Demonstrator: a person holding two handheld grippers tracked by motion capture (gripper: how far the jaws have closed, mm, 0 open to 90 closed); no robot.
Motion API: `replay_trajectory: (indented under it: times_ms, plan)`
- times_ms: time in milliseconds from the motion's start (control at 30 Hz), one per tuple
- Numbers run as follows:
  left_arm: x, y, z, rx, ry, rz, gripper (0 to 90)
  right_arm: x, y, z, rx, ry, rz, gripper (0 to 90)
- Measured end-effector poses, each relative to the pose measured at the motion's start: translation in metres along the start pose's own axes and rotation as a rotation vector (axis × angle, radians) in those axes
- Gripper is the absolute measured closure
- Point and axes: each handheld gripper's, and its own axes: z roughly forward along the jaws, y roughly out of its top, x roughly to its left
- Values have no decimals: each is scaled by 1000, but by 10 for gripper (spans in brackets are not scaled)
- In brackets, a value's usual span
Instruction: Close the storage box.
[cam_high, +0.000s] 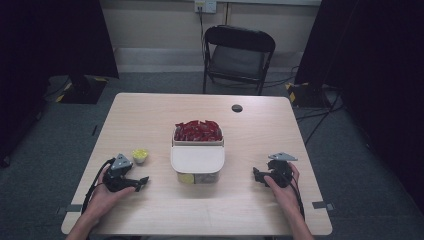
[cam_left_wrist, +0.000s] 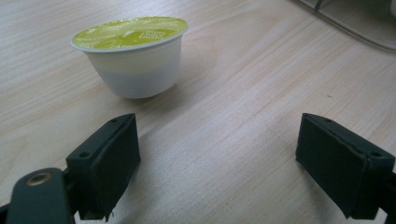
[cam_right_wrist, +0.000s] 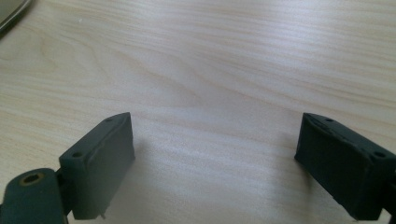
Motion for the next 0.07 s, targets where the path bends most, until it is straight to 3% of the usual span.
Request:
replay_trajectory:
  times_ms: [67]
  plan:
    - [0,0,0,0,0,0,130,0,0,0,0,0,0,107]
